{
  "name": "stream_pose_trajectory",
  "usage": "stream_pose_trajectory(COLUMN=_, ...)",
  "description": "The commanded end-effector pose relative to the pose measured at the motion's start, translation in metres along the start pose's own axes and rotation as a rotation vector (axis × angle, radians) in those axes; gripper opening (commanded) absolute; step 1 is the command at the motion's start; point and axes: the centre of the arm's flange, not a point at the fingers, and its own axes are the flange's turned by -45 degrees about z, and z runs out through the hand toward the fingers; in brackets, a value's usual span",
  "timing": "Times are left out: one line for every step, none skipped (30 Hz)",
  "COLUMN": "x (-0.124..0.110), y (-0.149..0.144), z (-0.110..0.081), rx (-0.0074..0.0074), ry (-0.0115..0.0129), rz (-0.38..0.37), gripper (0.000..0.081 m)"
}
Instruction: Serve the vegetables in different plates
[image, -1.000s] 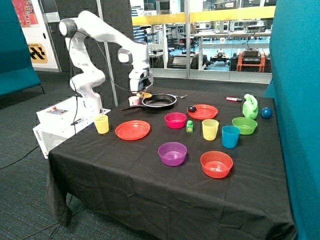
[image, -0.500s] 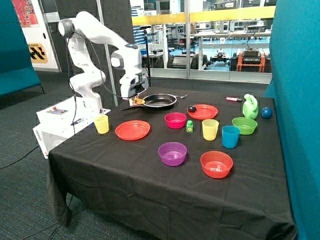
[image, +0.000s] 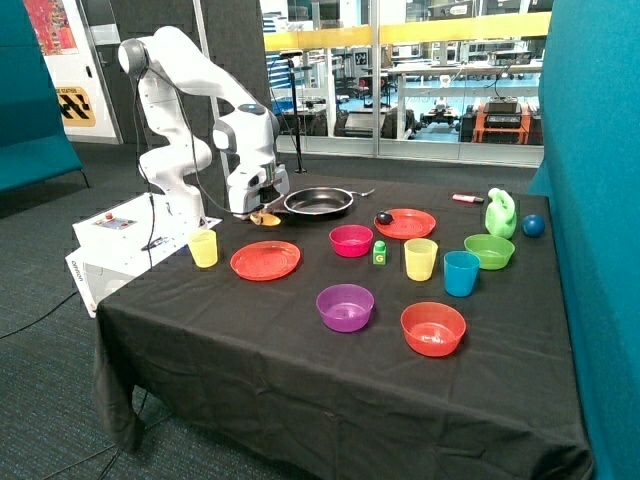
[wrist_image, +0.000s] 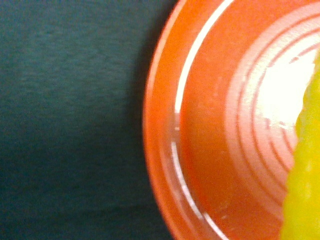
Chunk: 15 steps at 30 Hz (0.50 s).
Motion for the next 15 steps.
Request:
stream_pose_trajectory(x=-0.002, y=0.029, z=0.021, rx=0.0002, ry=0.0019, rz=0.028, gripper=0.0000)
stream_pose_trajectory(x=-0.001, y=0.031, z=0.023, rx=0.0002, ry=0.0019, rz=0.032, gripper=0.0000)
stream_pose_trajectory(x=-0.001, y=0.032, z=0.025, rx=0.0002, ry=0.0019, rz=0.032, gripper=0.0000)
stream_pose_trajectory(x=0.001, y=0.034, z=0.027, rx=0.0002, ry=0.0019, rz=0.033, gripper=0.0000)
stream_pose_trajectory(x=0.001, y=0.036, z=0.029, rx=0.0002, ry=0.0019, rz=0.034, gripper=0.0000)
stream_pose_trajectory(x=0.003, y=0.038, z=0.032, rx=0.0002, ry=0.0019, rz=0.041, gripper=0.0000)
stream_pose_trajectory(x=0.004, y=0.040, z=0.036, rx=0.0002, ry=0.0019, rz=0.046, gripper=0.0000)
stream_pose_trajectory(x=0.005, y=0.042, z=0.038, rx=0.0002, ry=0.0019, rz=0.049, gripper=0.0000)
stream_pose_trajectory(x=0.006, y=0.043, z=0.040, rx=0.0002, ry=0.0019, rz=0.049, gripper=0.0000)
stream_pose_trajectory(x=0.006, y=0.043, z=0.042, rx=0.0002, ry=0.0019, rz=0.051, gripper=0.0000)
stream_pose_trajectory(x=0.007, y=0.044, z=0.043, rx=0.0002, ry=0.0019, rz=0.052, gripper=0.0000)
stream_pose_trajectory(x=0.007, y=0.044, z=0.045, rx=0.0002, ry=0.0019, rz=0.053, gripper=0.0000)
stream_pose_trajectory(x=0.008, y=0.045, z=0.047, rx=0.0002, ry=0.0019, rz=0.055, gripper=0.0000)
stream_pose_trajectory(x=0.008, y=0.045, z=0.049, rx=0.0002, ry=0.0019, rz=0.055, gripper=0.0000)
stream_pose_trajectory(x=0.008, y=0.045, z=0.051, rx=0.0002, ry=0.0019, rz=0.055, gripper=0.0000)
